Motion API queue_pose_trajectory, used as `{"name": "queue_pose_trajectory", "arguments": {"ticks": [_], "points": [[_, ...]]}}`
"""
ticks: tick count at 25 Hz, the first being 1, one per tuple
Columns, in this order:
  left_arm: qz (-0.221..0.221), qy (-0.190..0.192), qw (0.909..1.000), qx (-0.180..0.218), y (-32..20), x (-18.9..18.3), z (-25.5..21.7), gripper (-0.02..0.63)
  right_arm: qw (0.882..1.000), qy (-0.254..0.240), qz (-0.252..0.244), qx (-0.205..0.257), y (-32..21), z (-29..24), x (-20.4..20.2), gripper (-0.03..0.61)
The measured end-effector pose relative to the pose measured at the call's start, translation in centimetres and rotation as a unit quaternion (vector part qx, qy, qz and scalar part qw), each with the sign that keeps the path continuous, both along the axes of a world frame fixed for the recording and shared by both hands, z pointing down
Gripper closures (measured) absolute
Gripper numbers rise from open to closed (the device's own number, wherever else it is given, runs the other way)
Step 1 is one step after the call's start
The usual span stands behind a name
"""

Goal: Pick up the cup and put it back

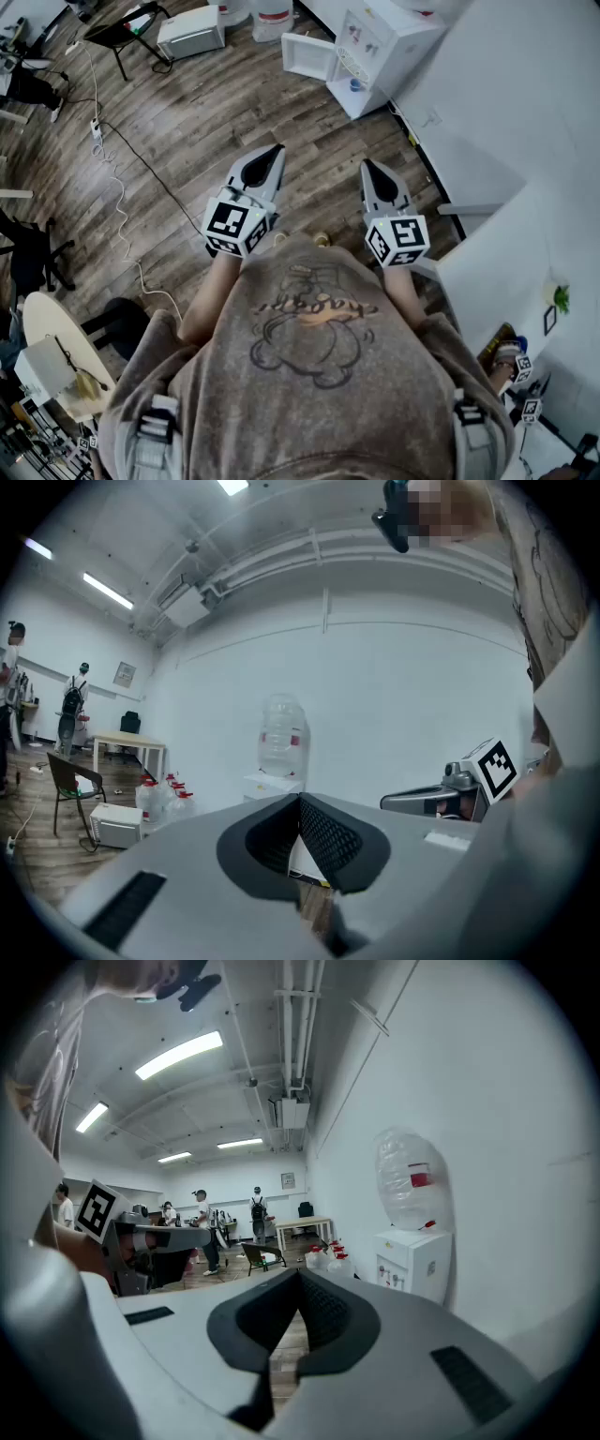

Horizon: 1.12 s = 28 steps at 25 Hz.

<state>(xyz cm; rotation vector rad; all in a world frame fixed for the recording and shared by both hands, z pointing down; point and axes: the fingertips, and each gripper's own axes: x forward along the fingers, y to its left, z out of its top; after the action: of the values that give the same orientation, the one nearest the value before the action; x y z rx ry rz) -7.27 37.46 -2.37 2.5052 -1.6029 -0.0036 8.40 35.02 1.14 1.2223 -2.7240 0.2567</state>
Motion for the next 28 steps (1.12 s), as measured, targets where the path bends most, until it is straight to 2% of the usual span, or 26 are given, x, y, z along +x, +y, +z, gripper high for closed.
{"name": "queue_pose_trajectory", "arguments": {"ticks": [13,19,28], "points": [[0.018,0.001,0.9998,-0.001,0.9,-0.2,-0.4,0.611,1.0,-0.006,0.007,0.001,1.2,-0.4,-1.2,0.586],[0.039,0.002,0.9992,-0.012,0.8,-0.8,1.0,0.611,1.0,0.008,0.022,-0.003,1.4,0.7,-1.7,0.584],[0.074,-0.002,0.9967,-0.032,-2.1,-0.7,3.1,0.611,0.999,0.016,0.041,-0.009,-0.8,2.3,-1.3,0.578]]}}
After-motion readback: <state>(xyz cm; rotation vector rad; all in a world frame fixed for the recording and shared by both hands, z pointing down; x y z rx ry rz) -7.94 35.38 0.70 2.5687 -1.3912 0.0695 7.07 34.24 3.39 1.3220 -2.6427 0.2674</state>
